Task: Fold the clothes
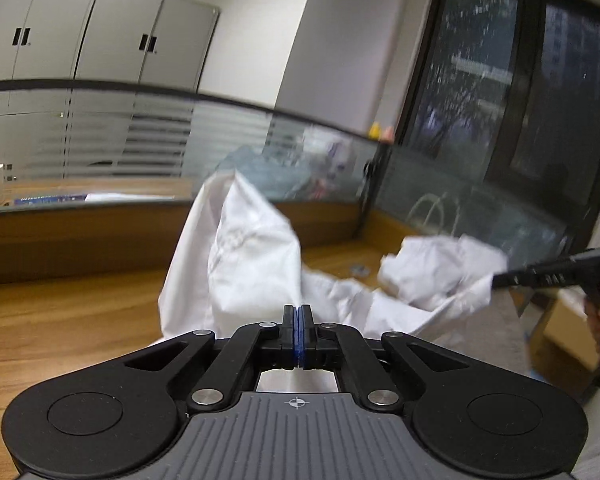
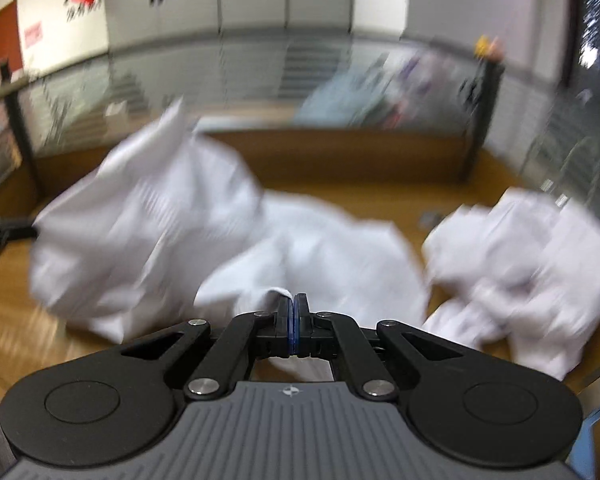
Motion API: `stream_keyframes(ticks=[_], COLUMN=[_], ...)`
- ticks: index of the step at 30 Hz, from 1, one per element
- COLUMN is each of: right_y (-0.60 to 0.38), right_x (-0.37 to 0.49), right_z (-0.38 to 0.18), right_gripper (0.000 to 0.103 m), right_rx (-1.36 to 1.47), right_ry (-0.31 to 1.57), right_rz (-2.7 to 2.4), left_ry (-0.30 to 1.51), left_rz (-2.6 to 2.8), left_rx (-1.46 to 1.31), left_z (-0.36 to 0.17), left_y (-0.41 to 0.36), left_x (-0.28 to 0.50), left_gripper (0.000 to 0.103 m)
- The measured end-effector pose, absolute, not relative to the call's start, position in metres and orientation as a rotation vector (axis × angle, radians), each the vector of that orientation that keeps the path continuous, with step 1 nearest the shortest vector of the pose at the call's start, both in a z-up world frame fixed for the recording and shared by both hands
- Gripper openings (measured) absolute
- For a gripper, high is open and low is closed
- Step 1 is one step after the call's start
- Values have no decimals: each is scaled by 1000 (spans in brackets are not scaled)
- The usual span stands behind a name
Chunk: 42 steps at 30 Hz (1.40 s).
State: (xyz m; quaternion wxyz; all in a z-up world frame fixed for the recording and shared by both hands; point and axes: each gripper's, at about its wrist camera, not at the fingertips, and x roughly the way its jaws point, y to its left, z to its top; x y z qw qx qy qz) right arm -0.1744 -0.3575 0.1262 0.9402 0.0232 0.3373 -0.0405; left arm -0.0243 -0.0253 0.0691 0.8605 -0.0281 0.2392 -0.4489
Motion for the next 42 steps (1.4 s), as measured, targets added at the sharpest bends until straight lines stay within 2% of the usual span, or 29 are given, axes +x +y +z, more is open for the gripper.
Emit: stream_keyframes(ticks=[8, 11, 15, 22, 26, 32, 35, 37, 42], right_y=[-369, -373, -378, -348, -300, -200, -138, -99, -27], right_x=[-149, -134, -115, 2, 62, 140, 167, 176, 194], right_z=[220, 254, 299, 284, 277, 296, 296, 291, 248], right_gripper=[0, 0, 0, 0, 0, 0, 0, 0, 0], right_rx=[-37, -66, -105, -158, -208, -222, -227, -238, -251], right_ry=[457, 375, 267, 322, 339, 283, 285, 303, 413], right_rz=[-76, -59, -36, 103, 223, 482, 617, 696, 840], left_ry=[470, 375, 346, 443, 500, 541, 545, 550, 583], left_rz=[-911, -889, -807, -720, -696, -676, -653, -632, -581], left_rx=[-233, -324, -310, -257, -240, -241, -241, -243, -247], left_z=[110, 129, 134, 109, 92, 77, 75, 72, 59], left_y=[5, 24, 31, 29, 26, 29, 33, 36, 42], left_x=[-18, -12, 6, 33, 41, 50, 51, 50, 49], left_gripper=[2, 2, 2, 2, 3, 3, 14, 27, 41])
